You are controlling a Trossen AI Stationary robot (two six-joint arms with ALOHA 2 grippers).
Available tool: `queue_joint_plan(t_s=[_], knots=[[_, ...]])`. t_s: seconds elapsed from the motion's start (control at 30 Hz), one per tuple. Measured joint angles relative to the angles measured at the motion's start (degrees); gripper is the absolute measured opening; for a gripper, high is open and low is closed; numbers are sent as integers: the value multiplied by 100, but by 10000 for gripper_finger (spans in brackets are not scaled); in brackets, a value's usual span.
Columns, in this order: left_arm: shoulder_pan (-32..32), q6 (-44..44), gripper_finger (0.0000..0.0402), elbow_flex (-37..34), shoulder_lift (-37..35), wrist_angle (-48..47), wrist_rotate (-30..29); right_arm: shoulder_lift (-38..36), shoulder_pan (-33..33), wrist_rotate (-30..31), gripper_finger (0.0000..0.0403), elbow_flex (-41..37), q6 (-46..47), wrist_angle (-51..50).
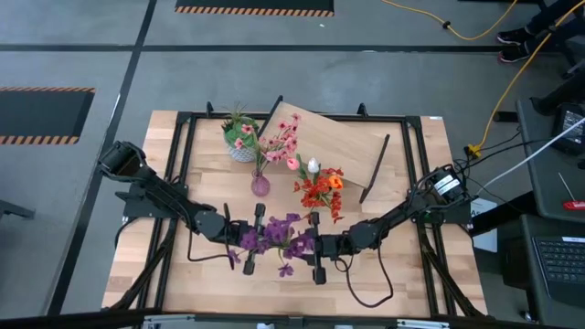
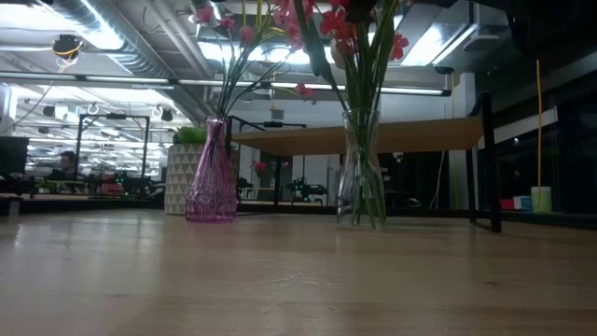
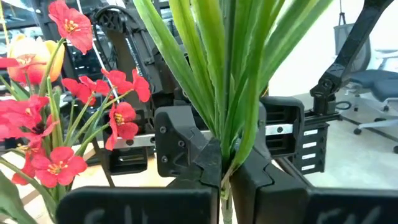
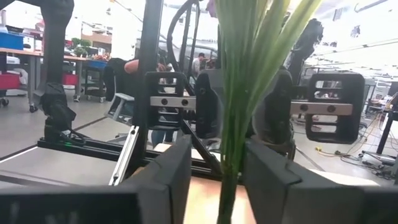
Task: Pick and place flowers into a vace then onto a shelf
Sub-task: Put the purple flowers into the pink vase
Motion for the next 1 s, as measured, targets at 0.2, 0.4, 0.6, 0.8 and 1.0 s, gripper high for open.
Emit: queue_joint_plan(t_s=[0.2,0.4,0.6,0.8,1.0], knots=[[-150,115,7,0,-243,-270,-323,-2,42,177,165,16,9,-151],[-336,-148,7,4,-937,-1236,-643,-204,117,630,172,6,37,-668],[-528,-243,7,11,-1665,-2480,-1437,-380,273,702,162,5,44,-902],[-654,-551,7,7,-2180,-3580,-2230,-382,333,935,95,6,2,-1206],[-693,-751,7,4,-2649,-4270,-3148,-380,326,935,8,6,392,-1755]])
